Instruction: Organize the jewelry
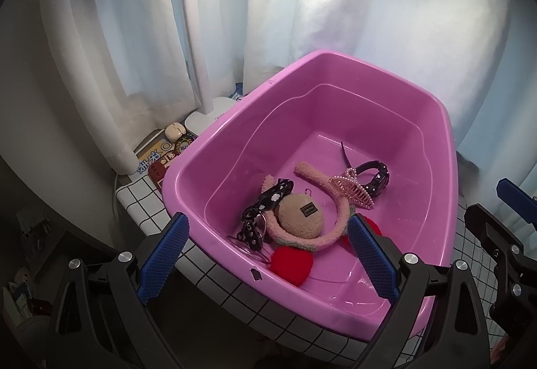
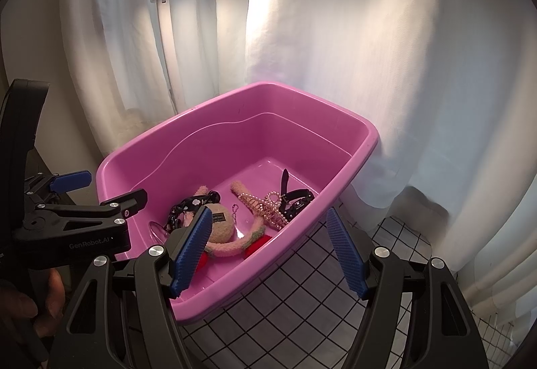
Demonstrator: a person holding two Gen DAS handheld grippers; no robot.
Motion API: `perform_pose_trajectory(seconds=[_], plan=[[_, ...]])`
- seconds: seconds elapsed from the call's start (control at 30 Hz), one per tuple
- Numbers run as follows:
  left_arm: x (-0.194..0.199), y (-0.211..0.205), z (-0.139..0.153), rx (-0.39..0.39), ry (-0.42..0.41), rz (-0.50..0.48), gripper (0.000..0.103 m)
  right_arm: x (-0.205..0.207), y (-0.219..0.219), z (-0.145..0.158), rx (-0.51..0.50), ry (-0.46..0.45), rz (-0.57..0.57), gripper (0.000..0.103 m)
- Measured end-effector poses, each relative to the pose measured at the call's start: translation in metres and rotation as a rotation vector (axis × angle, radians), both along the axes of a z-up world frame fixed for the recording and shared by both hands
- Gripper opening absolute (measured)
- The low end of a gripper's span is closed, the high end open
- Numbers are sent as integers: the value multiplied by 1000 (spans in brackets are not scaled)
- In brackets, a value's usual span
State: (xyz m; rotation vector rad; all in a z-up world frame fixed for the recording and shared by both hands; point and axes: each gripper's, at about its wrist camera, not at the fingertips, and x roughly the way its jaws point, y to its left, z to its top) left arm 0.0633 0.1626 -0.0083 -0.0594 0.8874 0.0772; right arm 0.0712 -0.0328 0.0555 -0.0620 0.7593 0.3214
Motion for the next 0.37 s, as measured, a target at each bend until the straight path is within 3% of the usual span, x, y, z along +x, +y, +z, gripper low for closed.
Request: perform_pose_trajectory(seconds=[0.37], plan=[[3,0,0,3,16,0,94,1,-1,-2,1,5,-3,68]])
